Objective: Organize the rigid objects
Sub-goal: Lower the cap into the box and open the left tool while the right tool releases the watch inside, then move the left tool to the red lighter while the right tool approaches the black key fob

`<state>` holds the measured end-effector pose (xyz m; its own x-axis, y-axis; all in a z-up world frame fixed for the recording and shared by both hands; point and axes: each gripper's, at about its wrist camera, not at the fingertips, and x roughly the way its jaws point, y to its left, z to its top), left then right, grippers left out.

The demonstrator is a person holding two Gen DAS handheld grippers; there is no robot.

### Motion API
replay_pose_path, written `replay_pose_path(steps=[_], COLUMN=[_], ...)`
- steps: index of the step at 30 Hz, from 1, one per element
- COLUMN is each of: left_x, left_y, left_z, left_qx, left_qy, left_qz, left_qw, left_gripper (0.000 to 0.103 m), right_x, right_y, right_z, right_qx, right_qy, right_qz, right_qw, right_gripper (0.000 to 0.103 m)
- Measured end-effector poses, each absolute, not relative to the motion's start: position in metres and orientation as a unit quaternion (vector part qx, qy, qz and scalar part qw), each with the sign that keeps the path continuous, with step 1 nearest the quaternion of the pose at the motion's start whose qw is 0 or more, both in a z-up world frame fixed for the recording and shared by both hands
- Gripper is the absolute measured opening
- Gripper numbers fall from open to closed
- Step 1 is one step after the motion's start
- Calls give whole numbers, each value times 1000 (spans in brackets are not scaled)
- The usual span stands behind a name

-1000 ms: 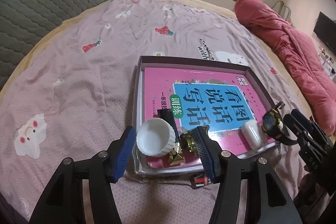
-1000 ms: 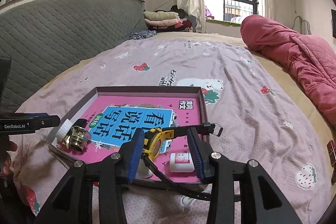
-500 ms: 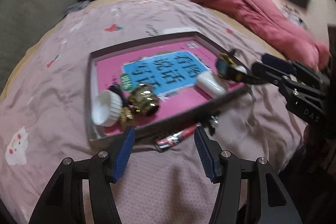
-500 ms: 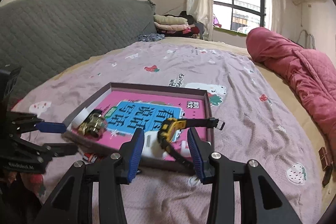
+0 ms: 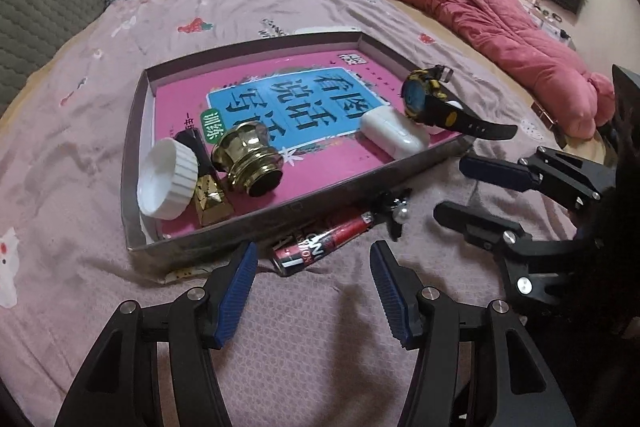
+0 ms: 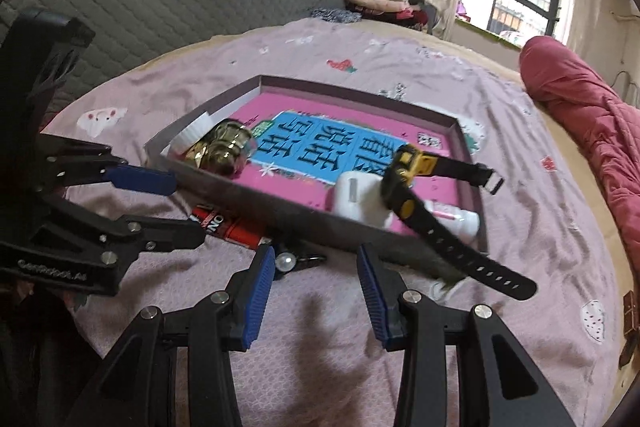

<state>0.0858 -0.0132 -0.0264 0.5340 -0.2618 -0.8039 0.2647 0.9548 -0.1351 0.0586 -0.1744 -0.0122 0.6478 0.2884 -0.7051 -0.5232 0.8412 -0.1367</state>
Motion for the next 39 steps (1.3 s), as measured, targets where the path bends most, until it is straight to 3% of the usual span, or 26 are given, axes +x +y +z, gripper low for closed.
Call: replay_pose_path(steps=[26,32,39], left_x=[107,102,106], left_y=[-45,-35,-37], left_z=[-48,-35,-48], left_qx=[28,50,81], left_qy=[500,453,464], left_qz=[-321,-261,-244], left_qw=[804,851,848], left_gripper=[59,54,52], right_x=[79,82,86], right_y=[-186,-188,-195], right_z=[-27,-25,-21], right_qx=[-154,-146,-124], right_qy=[391,390,390], right_qz=[238,237,236], right_qw=[876,878,881], right_gripper=[43,43,43])
